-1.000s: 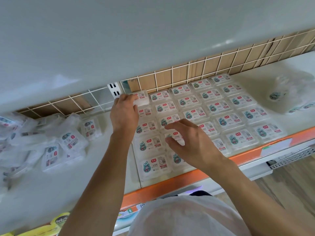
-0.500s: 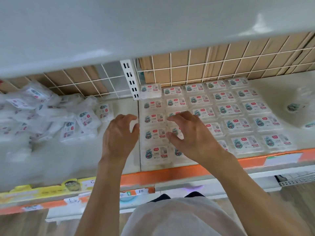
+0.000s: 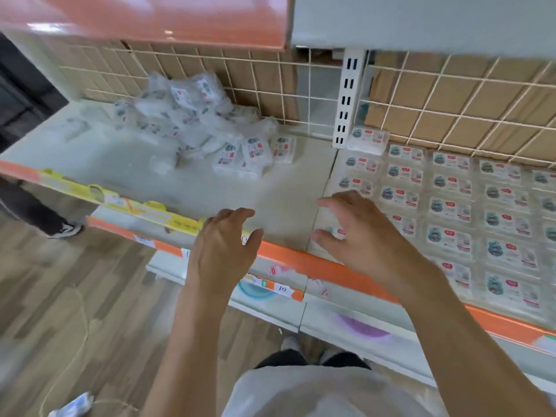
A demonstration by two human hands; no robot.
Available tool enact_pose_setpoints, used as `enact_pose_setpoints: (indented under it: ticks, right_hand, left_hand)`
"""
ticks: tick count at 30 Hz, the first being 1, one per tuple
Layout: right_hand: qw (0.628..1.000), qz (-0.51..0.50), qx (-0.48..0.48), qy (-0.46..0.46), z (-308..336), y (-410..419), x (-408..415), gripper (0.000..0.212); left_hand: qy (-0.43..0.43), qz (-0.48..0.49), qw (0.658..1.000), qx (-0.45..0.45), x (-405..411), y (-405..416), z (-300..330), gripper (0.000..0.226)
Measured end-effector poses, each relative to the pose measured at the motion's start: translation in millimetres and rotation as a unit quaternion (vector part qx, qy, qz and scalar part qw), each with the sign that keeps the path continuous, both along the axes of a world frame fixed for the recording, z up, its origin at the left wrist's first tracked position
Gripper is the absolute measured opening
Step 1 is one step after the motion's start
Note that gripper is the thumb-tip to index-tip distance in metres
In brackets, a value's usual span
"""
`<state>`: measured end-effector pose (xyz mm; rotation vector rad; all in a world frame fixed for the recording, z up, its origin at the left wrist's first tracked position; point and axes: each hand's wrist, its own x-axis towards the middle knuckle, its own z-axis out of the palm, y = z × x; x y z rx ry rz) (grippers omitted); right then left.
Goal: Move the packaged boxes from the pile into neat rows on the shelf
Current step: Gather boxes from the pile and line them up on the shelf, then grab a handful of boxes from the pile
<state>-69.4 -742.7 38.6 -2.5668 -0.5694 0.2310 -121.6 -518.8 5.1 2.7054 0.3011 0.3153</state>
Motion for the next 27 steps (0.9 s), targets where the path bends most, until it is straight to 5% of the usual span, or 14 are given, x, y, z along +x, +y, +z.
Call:
enact_pose_setpoints:
  ticks: [13,27]
  right_hand:
    - [0.994,0.106,-0.008,-0.002,-7.8,142.1,-11.2,0.053]
    - [0.997,0.073,0.037,-0.013,-15.4,339.2,-38.7,0.046]
  left_hand:
    - [0.022,0.094,0.995,-0.023,-53.2,114.8,7.2,0.039]
    - [0.030,0.035,0.999,0.005,-53.3,305.5,28.4,0.037]
